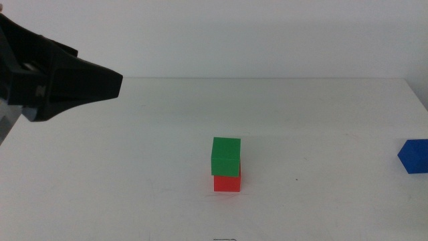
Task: Stack red cubes first, then green, then blue cubes in a specific spot.
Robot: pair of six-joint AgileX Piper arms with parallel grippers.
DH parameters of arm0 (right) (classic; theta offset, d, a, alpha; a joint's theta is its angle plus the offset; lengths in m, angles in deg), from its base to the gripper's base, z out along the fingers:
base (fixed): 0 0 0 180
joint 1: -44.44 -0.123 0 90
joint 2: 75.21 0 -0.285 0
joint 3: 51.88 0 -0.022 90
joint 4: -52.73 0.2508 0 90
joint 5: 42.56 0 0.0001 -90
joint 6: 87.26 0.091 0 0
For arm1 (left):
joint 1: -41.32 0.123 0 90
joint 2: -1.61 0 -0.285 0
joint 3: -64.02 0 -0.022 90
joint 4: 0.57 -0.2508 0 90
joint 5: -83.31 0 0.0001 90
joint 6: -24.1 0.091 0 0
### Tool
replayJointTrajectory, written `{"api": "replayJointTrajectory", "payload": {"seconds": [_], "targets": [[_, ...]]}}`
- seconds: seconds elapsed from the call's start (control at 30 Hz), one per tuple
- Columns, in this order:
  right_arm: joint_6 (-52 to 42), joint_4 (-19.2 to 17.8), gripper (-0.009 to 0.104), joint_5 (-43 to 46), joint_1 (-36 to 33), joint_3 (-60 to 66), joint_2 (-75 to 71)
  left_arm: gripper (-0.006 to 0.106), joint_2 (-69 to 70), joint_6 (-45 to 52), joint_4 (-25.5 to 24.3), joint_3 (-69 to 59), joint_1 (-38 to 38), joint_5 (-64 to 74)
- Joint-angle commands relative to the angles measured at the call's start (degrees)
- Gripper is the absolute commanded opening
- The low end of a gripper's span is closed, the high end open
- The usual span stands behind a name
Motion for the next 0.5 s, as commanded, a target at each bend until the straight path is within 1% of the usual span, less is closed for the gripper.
{"api": "replayJointTrajectory", "payload": {"seconds": [0.0,0.1,0.2,0.4,0.47], "targets": [[-0.54,1.59,0.083,3.81,0.39,-2.17,-1.09,0.094,0.62,0.14,3.03,1.29,0.06,-2.52],[-0.54,4.16,0.083,-0.26,0.31,-5.62,0.67,0.094,0.62,0.14,3.03,1.29,0.06,-2.52],[-0.54,5.14,0.083,-7.45,0.31,-11.98,4.98,0.094,0.62,0.14,3.03,1.29,0.06,-2.52],[-0.75,5.22,0.083,-19.98,0.31,-26.87,17.68,0.094,0.62,0.14,3.03,1.29,0.06,-2.52],[-2.07,3.55,0.083,-21.71,0.31,-30.9,22.08,0.094,0.62,0.14,3.03,1.29,0.06,-2.52]]}}
